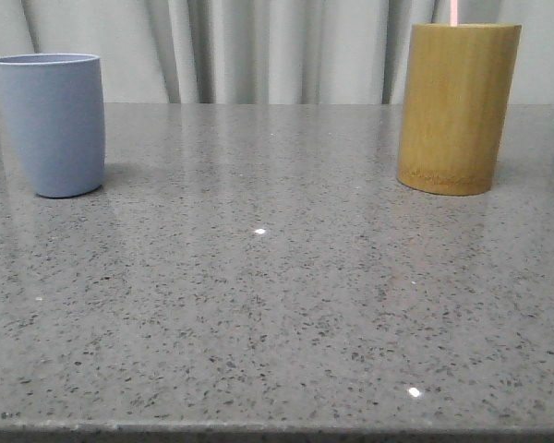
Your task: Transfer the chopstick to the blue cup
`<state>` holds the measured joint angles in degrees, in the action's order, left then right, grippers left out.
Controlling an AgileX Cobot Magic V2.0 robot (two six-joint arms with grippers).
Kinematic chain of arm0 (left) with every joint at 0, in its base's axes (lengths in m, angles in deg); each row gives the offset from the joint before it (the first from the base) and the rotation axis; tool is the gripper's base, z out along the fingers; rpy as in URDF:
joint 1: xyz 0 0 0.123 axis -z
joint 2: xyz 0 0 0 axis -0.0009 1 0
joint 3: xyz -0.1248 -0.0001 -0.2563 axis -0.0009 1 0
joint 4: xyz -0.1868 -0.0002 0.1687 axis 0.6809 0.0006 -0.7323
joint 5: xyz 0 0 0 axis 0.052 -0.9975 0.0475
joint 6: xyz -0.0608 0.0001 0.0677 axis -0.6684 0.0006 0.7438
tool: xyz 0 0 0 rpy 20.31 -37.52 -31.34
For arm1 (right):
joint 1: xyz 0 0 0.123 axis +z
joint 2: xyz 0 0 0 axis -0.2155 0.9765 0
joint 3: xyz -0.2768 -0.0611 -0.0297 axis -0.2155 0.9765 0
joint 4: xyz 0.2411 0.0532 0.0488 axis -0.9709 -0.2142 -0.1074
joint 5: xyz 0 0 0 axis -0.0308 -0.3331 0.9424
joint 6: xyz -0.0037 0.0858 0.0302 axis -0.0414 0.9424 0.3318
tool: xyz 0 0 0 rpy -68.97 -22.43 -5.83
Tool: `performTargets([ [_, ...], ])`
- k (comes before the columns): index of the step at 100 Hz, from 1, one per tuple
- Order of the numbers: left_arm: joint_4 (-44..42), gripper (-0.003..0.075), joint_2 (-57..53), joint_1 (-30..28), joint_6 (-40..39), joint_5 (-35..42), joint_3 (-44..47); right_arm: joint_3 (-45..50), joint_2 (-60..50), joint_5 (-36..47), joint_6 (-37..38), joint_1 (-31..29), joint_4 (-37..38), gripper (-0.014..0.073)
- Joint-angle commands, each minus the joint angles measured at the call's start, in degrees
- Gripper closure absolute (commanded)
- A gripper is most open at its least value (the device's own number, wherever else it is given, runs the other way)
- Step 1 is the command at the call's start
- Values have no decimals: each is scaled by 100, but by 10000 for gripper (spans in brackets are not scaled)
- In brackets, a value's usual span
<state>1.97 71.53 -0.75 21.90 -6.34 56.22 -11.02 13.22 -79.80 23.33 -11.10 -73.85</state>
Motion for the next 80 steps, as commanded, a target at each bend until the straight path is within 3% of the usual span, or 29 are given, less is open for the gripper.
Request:
performTargets([
  [1, 47, 739, -193, 0, -23, 451, 58, 7, -123, 404, -13, -34, 53, 654],
  [80, 47, 739, -193, 0, -23, 615, 58, 2, -123, 652, -13, -34, 48, 654],
])
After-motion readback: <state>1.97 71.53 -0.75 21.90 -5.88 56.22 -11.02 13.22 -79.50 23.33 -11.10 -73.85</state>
